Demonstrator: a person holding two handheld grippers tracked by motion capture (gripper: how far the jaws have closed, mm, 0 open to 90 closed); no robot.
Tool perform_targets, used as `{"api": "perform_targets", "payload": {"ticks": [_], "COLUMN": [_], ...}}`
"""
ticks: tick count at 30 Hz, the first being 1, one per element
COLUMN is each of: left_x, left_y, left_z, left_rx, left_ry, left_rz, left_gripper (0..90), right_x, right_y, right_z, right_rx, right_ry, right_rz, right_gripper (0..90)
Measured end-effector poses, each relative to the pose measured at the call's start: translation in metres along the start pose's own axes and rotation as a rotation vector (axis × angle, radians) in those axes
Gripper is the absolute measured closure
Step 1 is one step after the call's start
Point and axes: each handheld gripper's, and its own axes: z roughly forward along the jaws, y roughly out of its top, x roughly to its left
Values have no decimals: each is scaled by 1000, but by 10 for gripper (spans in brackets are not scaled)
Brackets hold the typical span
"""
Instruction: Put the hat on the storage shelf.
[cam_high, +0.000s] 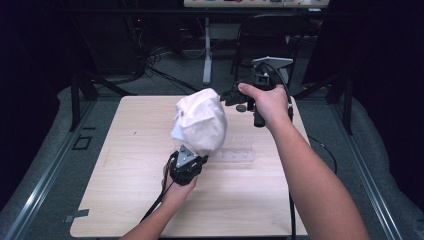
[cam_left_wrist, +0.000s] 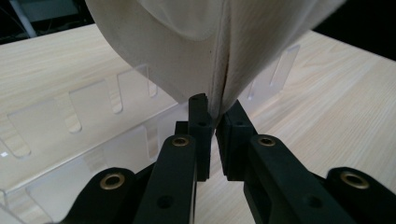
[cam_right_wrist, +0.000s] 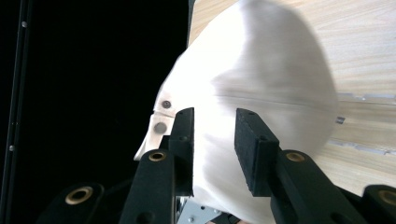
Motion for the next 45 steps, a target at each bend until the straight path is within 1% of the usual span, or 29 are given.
{"api": "perform_targets", "payload": {"ticks": [1, 2, 3, 4, 6, 7, 10, 11, 12, 14, 15, 18, 19, 20, 21, 22, 23, 24, 25, 26, 27, 28, 30, 31, 36, 37, 39, 41, 45], "left_x": [0, 1, 4, 3, 4, 6, 5, 1, 4, 4, 2, 1, 3, 3, 2, 0, 4, 2, 2, 2, 2, 4, 2, -1, -3, -4, -7, -8, -9], "left_y": [0, -2, -5, -7, -11, -11, -12, -13, -13, -13, -13, -14, -14, -15, -16, -18, -18, -20, -20, -21, -21, -22, -25, -26, -31, -32, -35, -38, -41], "left_z": [0, 1, 3, 4, 7, 7, 7, 6, 6, 6, 6, 5, 5, 5, 5, 5, 5, 5, 5, 5, 5, 4, 3, 2, -2, -3, -5, -8, -15], "left_rx": [0, 15, 18, 29, 30, 25, 29, 33, 31, 32, 34, 39, 41, 50, 59, 71, 69, 84, 84, 112, 112, 126, 142, 146, 168, 183, 195, 203, 219], "left_ry": [0, -3, -7, -13, -25, -20, -18, -19, -23, -21, -7, 2, 8, 15, 24, 35, 39, 54, 54, 72, 72, 72, 86, 87, 68, 57, 51, 49, 51], "left_rz": [0, -6, 0, -29, -69, -42, -34, -106, -78, -82, -76, -77, -49, -39, -44, -78, -9, -29, -29, -6, -6, 20, -1, -28, -20, -17, -25, -19, -3], "left_gripper": [851, 851, 851, 851, 850, 849, 848, 844, 843, 837, 835, 819, 808, 791, 773, 756, 746, 738, 735, 735, 729, 729, 719, 713, 662, 662, 633, 615, 577], "right_x": [0, -1, -2, -2, -5, -5, -8, -9, -9, -10, -11, -12, -13, -13, -13, -13, -14, -15, -15, -16, -16, -16, -19, -19, -20, -20, -22, -23, -26], "right_y": [0, 0, 1, 0, 1, 0, 0, 1, 0, 0, 0, 0, 0, 0, 0, 0, 0, 0, 0, 0, 0, 0, -1, -1, -3, -3, -5, -7, -11], "right_z": [0, -1, -3, -3, -5, -5, -6, -7, -7, -7, -9, -9, -10, -11, -11, -12, -13, -13, -14, -15, -15, -15, -16, -17, -19, -19, -19, -19, -18], "right_rx": [0, 2, 2, -12, 0, -15, -10, -11, -21, -19, -13, -21, -21, -21, -22, -29, -24, -29, -28, -24, -24, -32, -35, -37, -37, -37, -44, -33, -29], "right_ry": [0, -1, -4, -1, -8, -4, -9, -10, -7, -7, -11, -14, -16, -15, -17, -16, -17, -18, -17, -18, -18, -18, -19, -19, -40, -40, -55, -71, -82], "right_rz": [0, -1, -5, 1, -7, 5, -1, 5, 13, 10, 3, 10, 6, 5, 7, 12, 7, 9, 9, 12, 12, 18, 14, 19, 11, 11, 3, -9, -17], "right_gripper": [689, 689, 689, 689, 689, 689, 689, 689, 688, 684, 681, 679, 678, 677, 678, 677, 678, 677, 678, 677, 677, 677, 677, 677, 674, 674, 669, 668, 663]}}
